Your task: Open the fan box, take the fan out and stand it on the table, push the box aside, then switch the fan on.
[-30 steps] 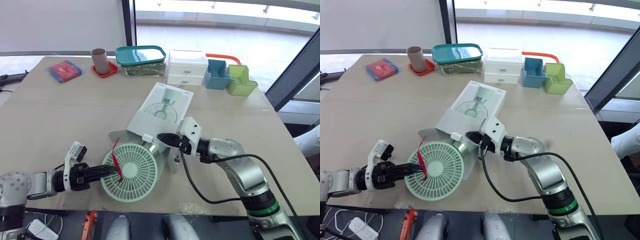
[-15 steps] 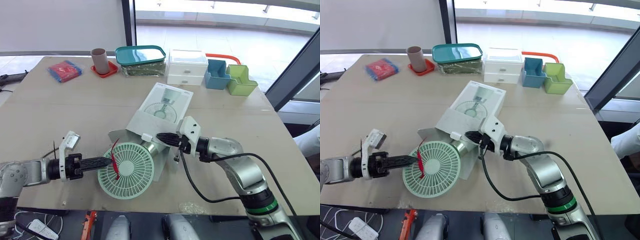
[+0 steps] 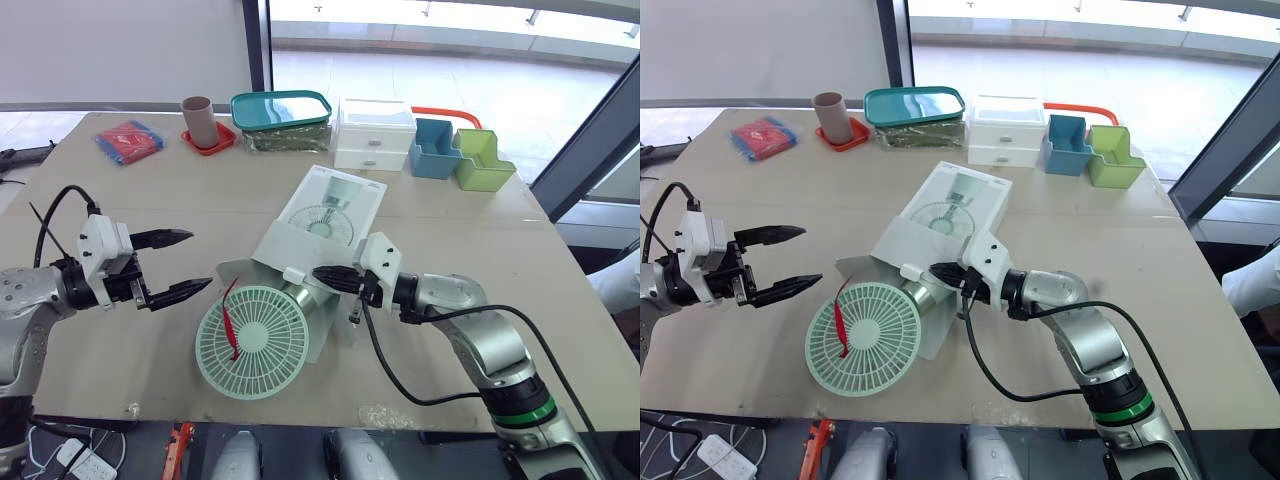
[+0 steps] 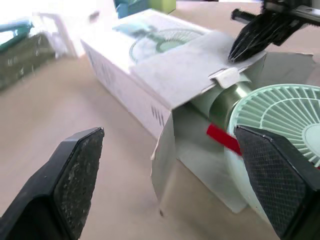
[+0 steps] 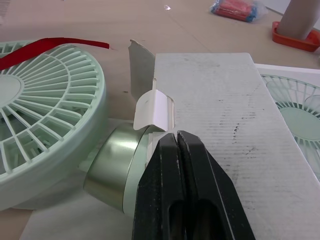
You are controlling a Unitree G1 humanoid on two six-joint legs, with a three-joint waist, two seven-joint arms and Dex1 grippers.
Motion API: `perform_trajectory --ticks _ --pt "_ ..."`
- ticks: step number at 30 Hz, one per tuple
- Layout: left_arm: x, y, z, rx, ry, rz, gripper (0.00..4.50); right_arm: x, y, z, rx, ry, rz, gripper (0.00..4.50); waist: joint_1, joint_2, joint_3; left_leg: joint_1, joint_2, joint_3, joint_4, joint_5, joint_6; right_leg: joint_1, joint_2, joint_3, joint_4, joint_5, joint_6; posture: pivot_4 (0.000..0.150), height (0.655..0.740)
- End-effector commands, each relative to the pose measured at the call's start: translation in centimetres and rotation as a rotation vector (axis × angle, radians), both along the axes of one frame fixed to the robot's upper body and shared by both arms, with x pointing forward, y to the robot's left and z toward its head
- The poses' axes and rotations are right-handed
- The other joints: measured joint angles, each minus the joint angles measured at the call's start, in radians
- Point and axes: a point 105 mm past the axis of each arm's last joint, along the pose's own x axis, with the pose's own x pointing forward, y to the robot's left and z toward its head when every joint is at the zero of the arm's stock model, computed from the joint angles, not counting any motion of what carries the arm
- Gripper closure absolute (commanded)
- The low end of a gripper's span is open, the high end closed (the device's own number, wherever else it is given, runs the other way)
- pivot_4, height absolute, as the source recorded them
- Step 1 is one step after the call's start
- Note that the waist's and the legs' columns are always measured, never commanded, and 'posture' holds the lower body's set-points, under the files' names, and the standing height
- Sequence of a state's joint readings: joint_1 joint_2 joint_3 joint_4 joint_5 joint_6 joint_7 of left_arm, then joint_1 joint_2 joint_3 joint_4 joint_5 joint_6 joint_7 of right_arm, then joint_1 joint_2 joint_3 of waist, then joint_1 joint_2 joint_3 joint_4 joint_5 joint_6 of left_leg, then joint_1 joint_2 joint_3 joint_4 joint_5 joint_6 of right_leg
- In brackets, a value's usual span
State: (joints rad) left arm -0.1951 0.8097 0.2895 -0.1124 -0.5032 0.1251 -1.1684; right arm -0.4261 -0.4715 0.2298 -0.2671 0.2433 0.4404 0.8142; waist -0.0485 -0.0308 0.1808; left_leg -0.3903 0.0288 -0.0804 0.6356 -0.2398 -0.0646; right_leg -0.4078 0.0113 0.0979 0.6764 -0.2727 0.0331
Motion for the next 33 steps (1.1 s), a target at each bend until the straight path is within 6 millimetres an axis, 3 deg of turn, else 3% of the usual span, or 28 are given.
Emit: perform_trajectory --ticks 1,8,16,17,18,19,25,27,33 --pt "-0.2 1.3 1.1 0.099 -0.186 0.019 0.07 0.0 -0.7 -1.4 -0.029 0.056 -0.009 4.50 0.000 0.000 0.000 0.000 0.000 0.000 0.000 0.000 0.000 0.000 0.000 0.000 0.000 0.000 0.000 0.150 0.7400" --pt "1.3 3.3 -0.3 0.227 -0.306 0.054 0.07 -0.1 -0.8 -1.4 -0.025 0.057 -0.011 4.50 0.000 0.000 0.000 0.000 0.000 0.000 0.000 0.000 0.000 0.000 0.000 -0.001 0.000 0.000 0.000 0.150 0.7400" --pt "0.9 2.9 -3.3 0.426 -0.450 -0.125 0.07 0.1 -1.6 0.5 0.073 0.038 -0.051 4.50 0.000 0.000 0.000 0.000 0.000 0.000 0.000 0.000 0.001 0.000 0.000 -0.001 0.000 0.000 0.000 0.150 0.7400" --pt "0.8 2.8 -3.5 0.424 -0.453 -0.140 0.00 0.0 -1.8 0.9 0.089 0.031 -0.049 3.97 0.000 0.000 0.000 0.000 0.000 0.000 0.000 0.000 0.001 0.000 0.000 -0.001 0.000 0.000 0.000 0.150 0.7400" --pt "0.7 2.6 -3.7 0.430 -0.456 -0.165 0.00 -0.1 -1.9 1.2 0.102 0.023 -0.048 3.80 0.000 0.000 0.000 0.000 0.000 0.000 0.000 0.000 0.001 0.000 0.000 -0.001 0.001 0.000 0.000 0.150 0.7400" --pt "0.5 2.5 -4.0 0.443 -0.464 -0.191 0.00 -0.2 -2.1 1.5 0.111 0.014 -0.043 3.35 0.000 0.000 0.000 -0.001 0.000 0.000 0.000 0.000 0.001 0.000 0.000 -0.001 0.001 0.000 0.000 0.150 0.7400" --pt "-0.8 1.6 -4.9 0.497 -0.518 -0.329 0.00 -2.1 -2.3 2.9 0.118 -0.064 0.061 0.42 0.000 0.001 0.000 -0.001 0.000 -0.001 0.000 -0.001 0.002 0.000 0.000 -0.001 0.001 0.000 0.000 0.150 0.7400" --pt "-1.2 1.1 -4.9 0.508 -0.562 -0.378 0.00 -2.9 -2.4 3.0 0.094 -0.097 0.096 0.09 0.000 0.001 0.000 -0.001 0.000 -0.001 0.000 -0.001 0.002 -0.001 0.001 -0.001 0.002 0.000 0.000 0.150 0.7400" --pt "-2.5 0.2 -5.5 0.574 -0.681 -0.501 0.00 -4.0 -2.3 2.4 0.069 -0.092 0.124 0.09 0.000 0.001 0.000 -0.001 0.000 -0.001 0.002 -0.001 0.002 0.000 0.001 -0.001 0.003 0.000 0.000 0.150 0.7400"
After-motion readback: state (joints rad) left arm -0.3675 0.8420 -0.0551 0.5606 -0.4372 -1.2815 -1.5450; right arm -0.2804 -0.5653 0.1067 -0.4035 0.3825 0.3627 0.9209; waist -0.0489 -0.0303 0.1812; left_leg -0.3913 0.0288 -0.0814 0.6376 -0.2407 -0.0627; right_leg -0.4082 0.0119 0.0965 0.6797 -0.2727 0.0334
